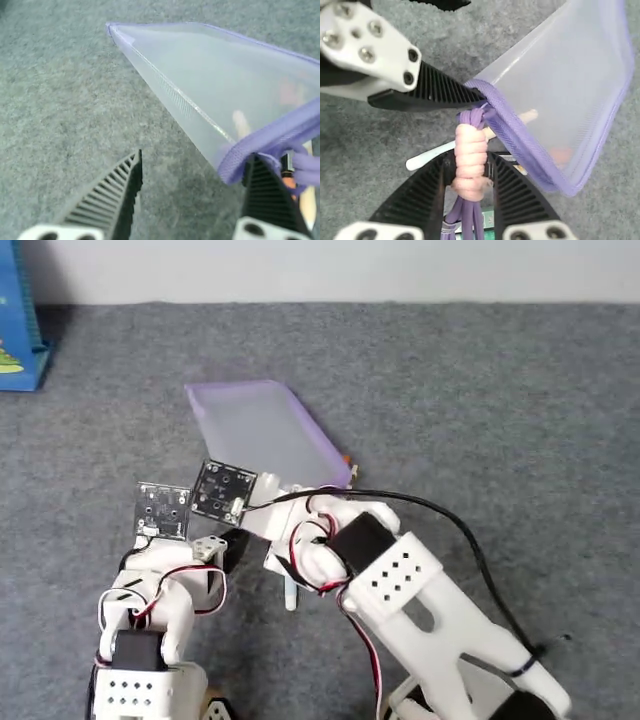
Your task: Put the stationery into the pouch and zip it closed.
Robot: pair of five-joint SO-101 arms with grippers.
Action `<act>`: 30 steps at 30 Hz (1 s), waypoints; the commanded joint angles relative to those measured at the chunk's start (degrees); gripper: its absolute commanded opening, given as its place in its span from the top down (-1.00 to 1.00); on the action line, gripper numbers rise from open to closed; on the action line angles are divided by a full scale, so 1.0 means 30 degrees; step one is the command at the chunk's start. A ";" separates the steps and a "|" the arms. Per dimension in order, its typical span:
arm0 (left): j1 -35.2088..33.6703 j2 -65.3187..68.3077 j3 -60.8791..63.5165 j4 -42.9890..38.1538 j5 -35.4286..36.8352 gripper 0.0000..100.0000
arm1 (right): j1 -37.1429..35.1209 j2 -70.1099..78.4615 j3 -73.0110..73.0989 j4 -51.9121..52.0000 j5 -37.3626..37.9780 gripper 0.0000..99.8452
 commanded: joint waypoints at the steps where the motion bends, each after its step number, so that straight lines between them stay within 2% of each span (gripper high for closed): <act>1: 0.0059 -0.0205 -0.0220 -0.0557 0.0176 0.38 | -0.0220 -0.1597 -0.0029 0.0308 -0.0029 0.98; 10: -0.0088 -0.0205 -0.0161 -0.0469 0.0176 0.41 | -0.0190 -0.3150 0.0645 0.0513 -0.0029 0.98; 19: -0.0088 -0.0205 -0.0337 -0.1084 0.0059 0.91 | -0.0044 -0.3267 0.0879 0.0542 0.0029 0.98; 20: -0.0117 -0.0205 -0.0337 -0.1084 0.0029 0.98 | 0.0161 -0.3297 0.0879 0.0542 0.0029 0.98; 30: -0.1817 -0.0205 -0.1158 -0.0527 0.0147 0.98 | 0.4322 -0.3736 0.0762 0.0484 0.0967 0.98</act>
